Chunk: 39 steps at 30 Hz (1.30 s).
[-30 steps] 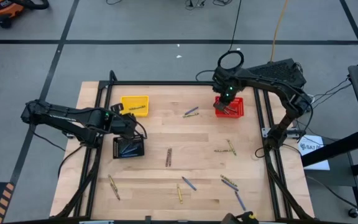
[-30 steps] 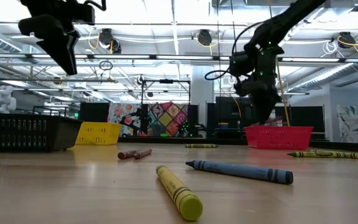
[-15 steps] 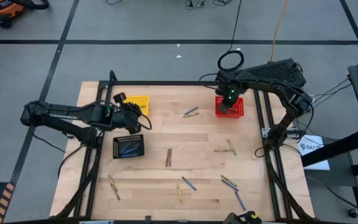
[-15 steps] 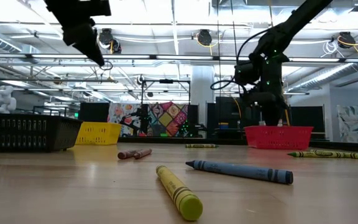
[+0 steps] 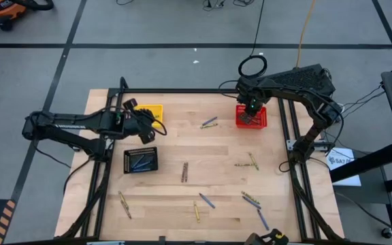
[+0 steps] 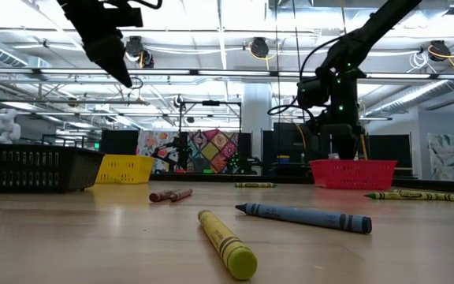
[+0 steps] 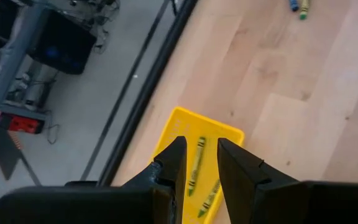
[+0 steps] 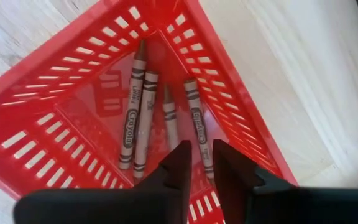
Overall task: Sort crayons
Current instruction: Put the blue crayon into the black bin
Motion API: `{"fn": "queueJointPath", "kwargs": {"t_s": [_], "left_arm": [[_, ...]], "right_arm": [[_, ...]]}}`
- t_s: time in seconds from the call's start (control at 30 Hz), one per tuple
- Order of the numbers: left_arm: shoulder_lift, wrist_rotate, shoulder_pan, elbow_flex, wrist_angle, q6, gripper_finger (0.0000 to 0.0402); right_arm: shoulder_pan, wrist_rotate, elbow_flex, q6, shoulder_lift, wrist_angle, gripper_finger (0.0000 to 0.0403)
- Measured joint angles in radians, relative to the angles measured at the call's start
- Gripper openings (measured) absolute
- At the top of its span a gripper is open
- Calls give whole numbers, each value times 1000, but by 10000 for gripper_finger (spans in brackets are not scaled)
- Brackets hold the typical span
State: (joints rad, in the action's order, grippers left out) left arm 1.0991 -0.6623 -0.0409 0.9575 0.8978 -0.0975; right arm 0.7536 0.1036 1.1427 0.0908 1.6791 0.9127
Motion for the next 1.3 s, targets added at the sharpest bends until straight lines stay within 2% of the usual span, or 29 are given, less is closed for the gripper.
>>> {"fn": "queueJointPath", "kwargs": {"t_s": [0.23,0.5,0.77,1.0,1.3], "left_arm": [[0,7,-6,0,1,3,85],[0,6,-5,0,1,34,85],[0,4,-5,0,-9,36,85],[0,3,-5,0,-10,134,85],[0,6,-6,0,-78,130,85]], "right_arm": [[-23,0,0,-40,0,0,77],[-84,0,58,-70,1,3,76],[-139,0,143,-209,1,-19,76],[-196,-3,144,-204,1,-41,75],[-209,-3,144,-199,1,-49,75]]}}
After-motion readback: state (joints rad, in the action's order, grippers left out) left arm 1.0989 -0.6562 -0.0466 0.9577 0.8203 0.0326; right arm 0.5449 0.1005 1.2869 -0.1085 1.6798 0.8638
